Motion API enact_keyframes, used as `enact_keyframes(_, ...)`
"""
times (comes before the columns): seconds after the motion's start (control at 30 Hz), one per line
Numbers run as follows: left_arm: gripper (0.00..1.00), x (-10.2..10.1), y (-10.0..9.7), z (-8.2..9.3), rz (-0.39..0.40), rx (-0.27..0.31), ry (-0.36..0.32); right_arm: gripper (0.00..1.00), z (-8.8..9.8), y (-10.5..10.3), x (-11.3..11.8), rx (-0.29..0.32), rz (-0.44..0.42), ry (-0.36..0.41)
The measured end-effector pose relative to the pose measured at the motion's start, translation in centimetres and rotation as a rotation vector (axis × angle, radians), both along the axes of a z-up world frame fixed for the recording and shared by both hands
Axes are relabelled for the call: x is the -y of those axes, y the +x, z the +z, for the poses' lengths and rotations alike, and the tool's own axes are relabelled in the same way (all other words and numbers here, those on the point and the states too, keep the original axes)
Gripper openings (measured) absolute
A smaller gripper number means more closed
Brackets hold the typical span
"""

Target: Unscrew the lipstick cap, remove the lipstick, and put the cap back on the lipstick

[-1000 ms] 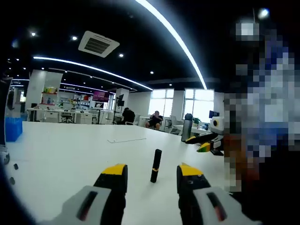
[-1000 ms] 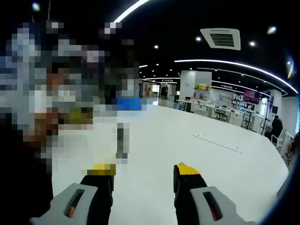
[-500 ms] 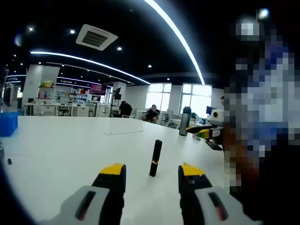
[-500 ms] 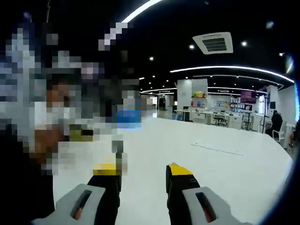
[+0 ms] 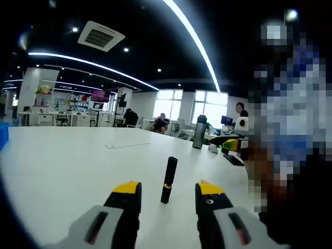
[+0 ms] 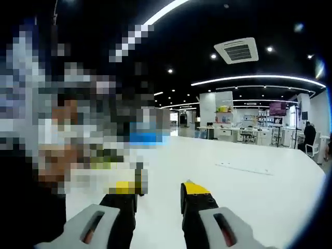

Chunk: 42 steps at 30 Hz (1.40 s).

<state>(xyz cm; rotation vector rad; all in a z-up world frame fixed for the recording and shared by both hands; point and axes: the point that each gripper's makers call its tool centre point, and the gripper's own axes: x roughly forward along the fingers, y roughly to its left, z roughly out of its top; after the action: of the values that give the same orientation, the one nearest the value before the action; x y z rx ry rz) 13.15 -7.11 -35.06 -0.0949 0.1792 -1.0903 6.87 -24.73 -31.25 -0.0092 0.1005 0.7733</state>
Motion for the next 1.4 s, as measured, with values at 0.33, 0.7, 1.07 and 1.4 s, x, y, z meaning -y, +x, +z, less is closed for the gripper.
enact_keyframes(0.33, 0.42, 0.8, 1.3, -1.8, 0.018, 0.004, 0.020, 0.33, -1.6, -0.5, -1.1, -0.028, 0.008, -0.085)
enact_keyframes(0.7, 0.38, 3.6, 0.8, -2.7, -0.044, 0.053, 0.088, 0.33, -1.3, -1.2, -0.2, -0.019, -0.022, -0.076)
enact_keyframes(1.07, 0.38, 4.6, 0.4, -4.0, -0.048, 0.027, 0.115, 0.32, -1.0, -1.7, 0.0, -0.006, -0.030, -0.079)
enact_keyframes(1.4, 0.37, 5.6, 0.7, -4.1, -0.047, 0.045, 0.188, 0.32, -0.6, -1.4, 1.1, 0.006, -0.033, -0.081)
